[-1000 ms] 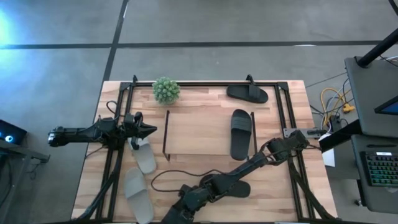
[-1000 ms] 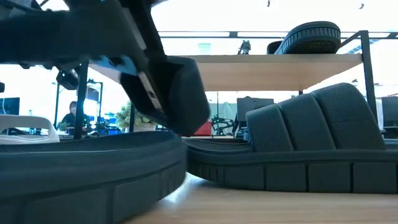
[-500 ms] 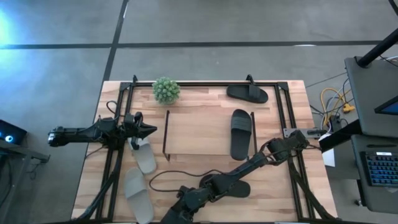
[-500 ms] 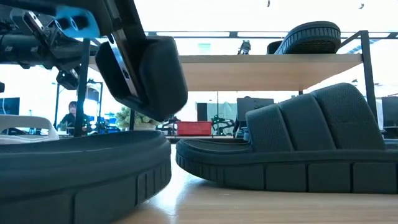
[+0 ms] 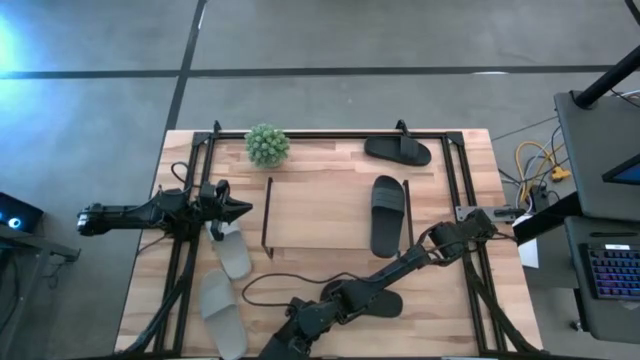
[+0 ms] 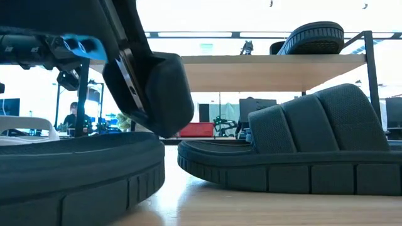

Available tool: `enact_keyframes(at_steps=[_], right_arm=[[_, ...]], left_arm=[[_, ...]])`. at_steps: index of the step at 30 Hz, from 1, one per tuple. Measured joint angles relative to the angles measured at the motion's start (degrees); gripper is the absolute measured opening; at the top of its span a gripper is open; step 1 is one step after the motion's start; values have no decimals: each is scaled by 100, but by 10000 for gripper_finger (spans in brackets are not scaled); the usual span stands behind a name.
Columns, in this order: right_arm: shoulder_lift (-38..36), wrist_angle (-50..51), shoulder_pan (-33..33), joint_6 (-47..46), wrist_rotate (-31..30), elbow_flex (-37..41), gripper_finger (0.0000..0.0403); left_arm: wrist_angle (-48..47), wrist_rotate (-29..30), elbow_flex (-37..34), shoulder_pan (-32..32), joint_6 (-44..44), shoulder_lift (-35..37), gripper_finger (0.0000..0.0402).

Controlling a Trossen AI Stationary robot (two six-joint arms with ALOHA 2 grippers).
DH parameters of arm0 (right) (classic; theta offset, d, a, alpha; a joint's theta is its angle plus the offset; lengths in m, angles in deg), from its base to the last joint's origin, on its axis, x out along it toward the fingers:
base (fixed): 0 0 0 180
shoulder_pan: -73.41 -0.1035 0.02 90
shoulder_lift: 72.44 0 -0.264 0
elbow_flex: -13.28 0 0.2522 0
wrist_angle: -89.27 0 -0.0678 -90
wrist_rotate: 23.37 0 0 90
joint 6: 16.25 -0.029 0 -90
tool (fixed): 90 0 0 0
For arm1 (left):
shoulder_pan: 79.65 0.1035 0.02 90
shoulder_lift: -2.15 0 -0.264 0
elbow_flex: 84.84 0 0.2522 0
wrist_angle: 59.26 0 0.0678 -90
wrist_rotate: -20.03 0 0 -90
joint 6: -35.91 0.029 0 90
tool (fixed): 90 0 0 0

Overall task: Pick and place slides into the shelf
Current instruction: Put the black slipper on the shelf

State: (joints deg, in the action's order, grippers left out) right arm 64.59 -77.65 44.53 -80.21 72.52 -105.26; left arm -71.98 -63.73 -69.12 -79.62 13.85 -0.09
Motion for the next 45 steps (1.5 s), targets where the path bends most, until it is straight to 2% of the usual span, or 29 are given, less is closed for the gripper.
enact_keyframes(at_steps=[11,18,30,36,41,45], right_arm=[[1,163,2,77,-26,0,93],[0,1164,15,-377,-495,1,93],[-4,1453,58,-521,-1442,-12,92],[-4,2246,136,-554,-1985,-299,76],[-79,2368,168,-162,-2311,-522,68],[-221,2429,157,226,-2216,-780,70]], left_arm=[[0,2,0,1,2,2,6],[0,2,0,1,0,2,6],[0,0,0,1,0,0,6],[0,1,0,0,0,0,6],[0,2,0,-1,2,0,6],[0,0,0,0,0,0,6]])
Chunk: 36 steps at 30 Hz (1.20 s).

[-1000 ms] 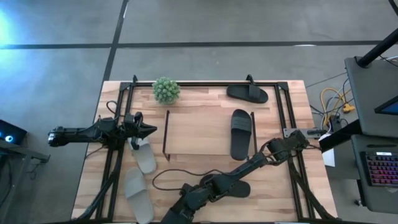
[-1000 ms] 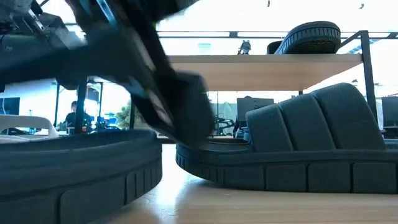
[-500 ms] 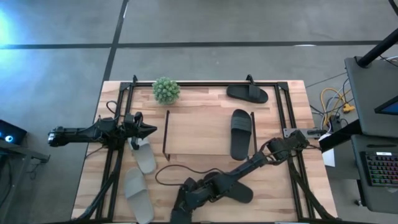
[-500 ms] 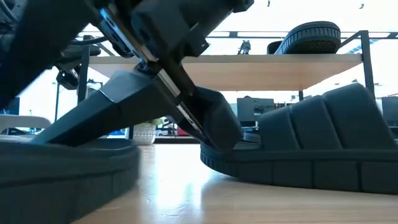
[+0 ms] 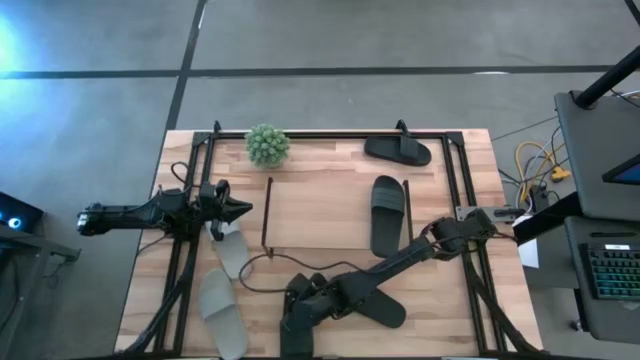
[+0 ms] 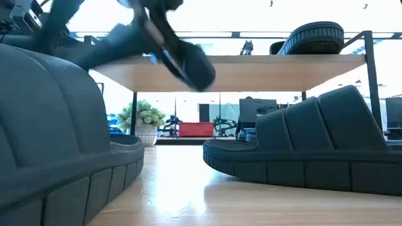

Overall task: Pick and place slides into the shelf
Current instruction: Put the black slipper on the shelf

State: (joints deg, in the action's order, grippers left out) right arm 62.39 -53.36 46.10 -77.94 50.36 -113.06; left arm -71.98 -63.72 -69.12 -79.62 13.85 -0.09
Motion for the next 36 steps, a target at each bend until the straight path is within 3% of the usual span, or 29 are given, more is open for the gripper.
enact_keyframes(at_steps=[2,7,9,15,25,29,36], right_arm=[[-47,28,2,255,378,-64,72],[-51,-41,52,874,2316,-181,75],[-35,-54,55,1014,2707,-163,75],[-7,-22,168,1116,2960,-96,96],[-4,16,397,1512,3316,-87,214],[9,29,396,1695,3435,-79,226],[13,41,401,1998,2900,-77,228]], left_arm=[[0,1,0,1,0,0,6],[0,0,0,1,0,0,6],[0,2,-1,1,1,-1,6],[2,2,-2,1,0,4,6],[0,0,0,-2,0,0,6],[2,1,0,1,0,2,6],[2,2,0,0,2,0,6]])
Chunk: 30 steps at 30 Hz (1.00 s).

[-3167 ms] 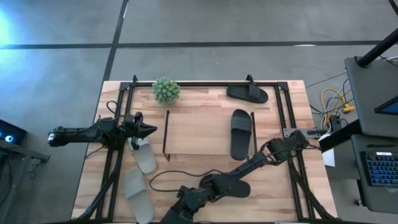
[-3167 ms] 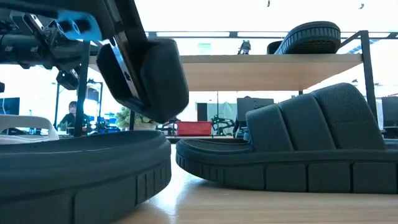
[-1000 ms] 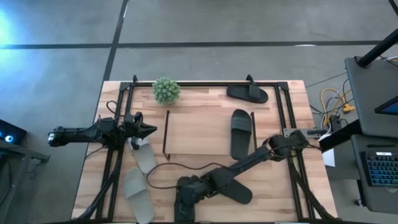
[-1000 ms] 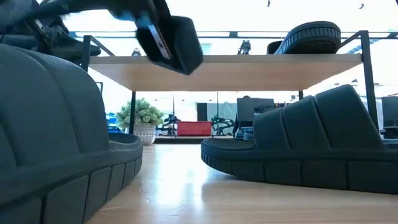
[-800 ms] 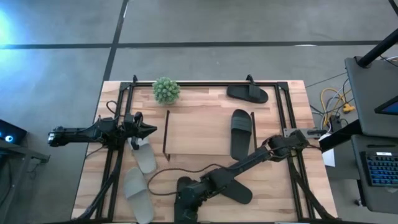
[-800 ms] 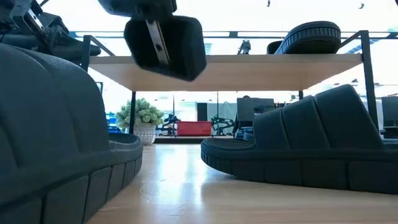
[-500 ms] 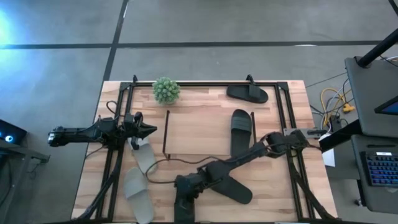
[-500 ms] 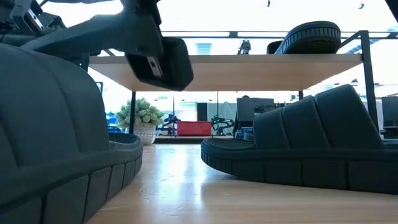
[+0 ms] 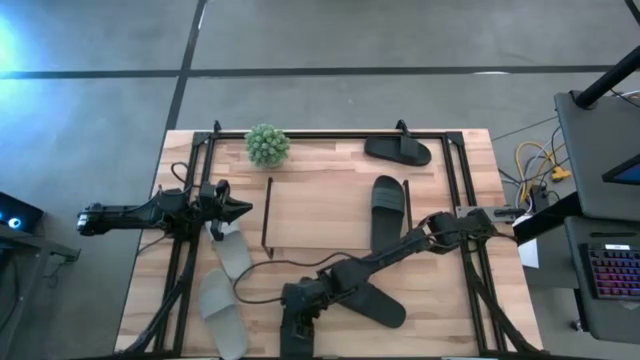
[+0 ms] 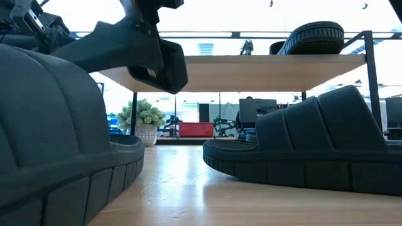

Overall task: Pick and place slides into the shelf
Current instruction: Put the black slipper on the shelf

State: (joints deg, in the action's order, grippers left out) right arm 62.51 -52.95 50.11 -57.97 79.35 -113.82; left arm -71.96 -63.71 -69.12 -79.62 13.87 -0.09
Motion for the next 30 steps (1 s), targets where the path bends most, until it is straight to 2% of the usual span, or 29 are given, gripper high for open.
enact_keyframes(at_steps=[24,30], right_arm=[[16,74,-212,124,-65,278,228],[16,49,-209,-4,-71,297,213]], left_arm=[[-2,-1,0,-1,-1,2,6],[-2,-1,-1,-2,0,2,6]])
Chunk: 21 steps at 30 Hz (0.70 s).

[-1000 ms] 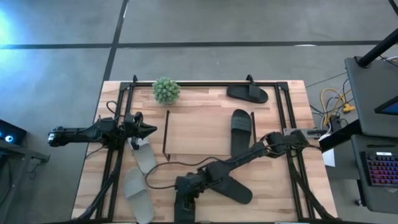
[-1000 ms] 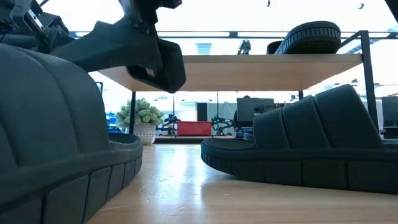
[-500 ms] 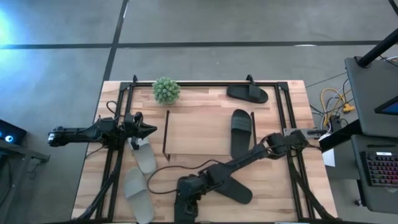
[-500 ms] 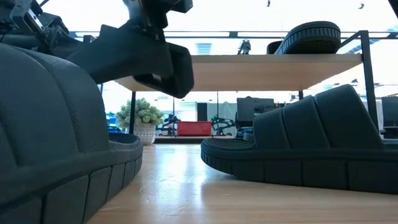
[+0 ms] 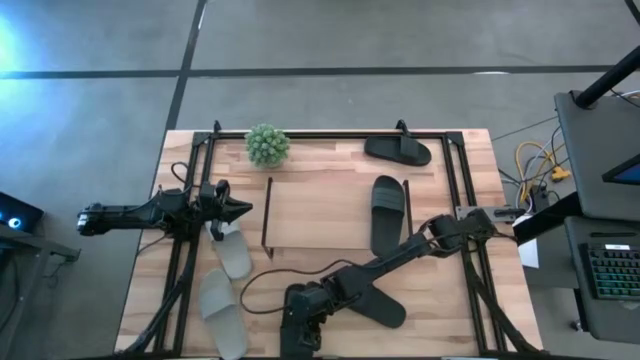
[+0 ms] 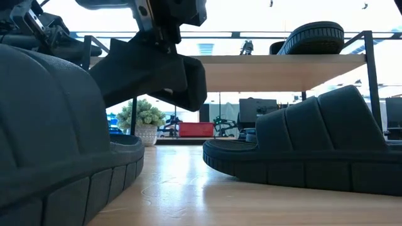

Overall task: Pick and place slides into the shelf
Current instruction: Put the black slipper on the shelf

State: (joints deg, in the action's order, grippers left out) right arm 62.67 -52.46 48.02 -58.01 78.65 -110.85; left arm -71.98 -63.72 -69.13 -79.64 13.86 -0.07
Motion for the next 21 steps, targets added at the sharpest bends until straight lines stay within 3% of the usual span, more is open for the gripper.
enact_keyframes(at_steps=[13,21], right_arm=[[0,-85,-96,329,40,2,95],[0,-88,-105,74,-359,2,65]], left_arm=[[0,0,1,1,-1,0,6],[0,1,1,2,-1,0,6]])
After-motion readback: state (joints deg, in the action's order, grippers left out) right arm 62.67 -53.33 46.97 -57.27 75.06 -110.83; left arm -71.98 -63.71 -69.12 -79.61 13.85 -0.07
